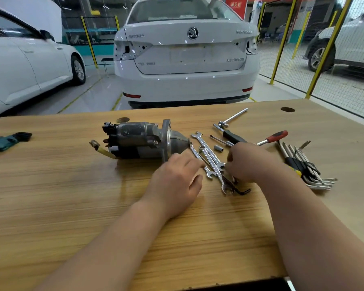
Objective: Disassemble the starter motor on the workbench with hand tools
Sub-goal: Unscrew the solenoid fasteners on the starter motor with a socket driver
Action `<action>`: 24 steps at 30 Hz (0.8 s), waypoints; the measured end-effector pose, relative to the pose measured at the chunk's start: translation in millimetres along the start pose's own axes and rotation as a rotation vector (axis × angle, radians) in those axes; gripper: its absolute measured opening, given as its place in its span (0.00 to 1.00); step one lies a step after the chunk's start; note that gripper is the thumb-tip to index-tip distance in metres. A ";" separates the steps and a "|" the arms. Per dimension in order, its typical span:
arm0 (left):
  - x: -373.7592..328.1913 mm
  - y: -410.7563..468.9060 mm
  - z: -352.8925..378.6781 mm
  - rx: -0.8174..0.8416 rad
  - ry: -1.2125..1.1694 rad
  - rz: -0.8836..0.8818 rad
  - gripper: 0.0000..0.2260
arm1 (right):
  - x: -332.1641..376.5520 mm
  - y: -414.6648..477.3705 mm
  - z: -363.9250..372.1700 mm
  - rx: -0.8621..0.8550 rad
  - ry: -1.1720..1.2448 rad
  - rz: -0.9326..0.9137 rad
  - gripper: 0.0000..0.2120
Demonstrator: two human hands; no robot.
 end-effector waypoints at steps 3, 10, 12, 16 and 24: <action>9.5 -3.5 17.9 0.149 -0.030 -0.087 0.15 | 4.2 -1.3 4.7 0.024 -0.010 -0.027 0.16; 36.5 -9.2 43.1 0.081 -1.023 -1.031 0.18 | 35.5 -10.6 -24.3 -0.264 0.846 -0.224 0.04; 30.0 -10.2 50.2 0.151 -1.179 -1.119 0.12 | 21.6 7.7 -31.6 -0.465 0.804 -0.103 0.06; 38.6 -14.0 53.0 0.122 -1.285 -1.233 0.10 | -25.1 65.7 -26.6 -0.364 0.127 0.204 0.13; 59.0 -27.7 37.6 0.094 -1.404 -1.357 0.15 | -29.8 72.7 -28.9 -0.547 0.182 0.124 0.16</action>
Point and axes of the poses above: each hand's wrist, its own y-axis towards the middle knuckle, its own z-axis out of the palm, x = y × z, the point moved 8 cm from there along y, towards the middle knuckle, and after that the axes turned 9 degrees about -x, right-handed, at the moved point
